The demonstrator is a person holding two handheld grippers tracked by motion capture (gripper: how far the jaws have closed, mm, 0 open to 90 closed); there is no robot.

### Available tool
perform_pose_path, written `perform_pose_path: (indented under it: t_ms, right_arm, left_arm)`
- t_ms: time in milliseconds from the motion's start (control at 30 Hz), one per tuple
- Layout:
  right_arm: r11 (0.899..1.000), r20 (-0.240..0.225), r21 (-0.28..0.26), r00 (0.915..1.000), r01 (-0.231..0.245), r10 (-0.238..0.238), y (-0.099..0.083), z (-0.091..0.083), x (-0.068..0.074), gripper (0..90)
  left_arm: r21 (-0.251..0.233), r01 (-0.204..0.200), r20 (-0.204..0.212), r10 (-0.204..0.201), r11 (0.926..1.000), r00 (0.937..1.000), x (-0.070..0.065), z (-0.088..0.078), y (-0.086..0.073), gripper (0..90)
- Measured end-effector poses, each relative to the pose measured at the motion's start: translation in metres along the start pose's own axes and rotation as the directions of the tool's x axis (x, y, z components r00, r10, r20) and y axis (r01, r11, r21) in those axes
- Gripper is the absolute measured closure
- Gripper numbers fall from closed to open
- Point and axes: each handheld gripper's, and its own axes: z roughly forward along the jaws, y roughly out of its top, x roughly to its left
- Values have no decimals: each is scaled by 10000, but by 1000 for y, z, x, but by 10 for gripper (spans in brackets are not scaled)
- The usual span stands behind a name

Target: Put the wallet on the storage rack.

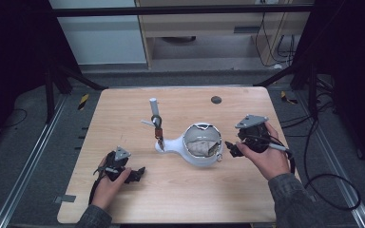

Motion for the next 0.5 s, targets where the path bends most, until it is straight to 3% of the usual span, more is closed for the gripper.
perform_pose_path:
  t_ms: [300,500]
  right_arm:
    - [9954,-240,-56,9952,-954,952,-26,4,-9,100]
    - [9843,-209,-34,9841,-1763,1762,-51,14,-22,96]
  left_arm:
    - [28,-28,21,28,10000,10000,0,0,0,0]
    - [36,-23,24,23,10000,10000,0,0,0,0]
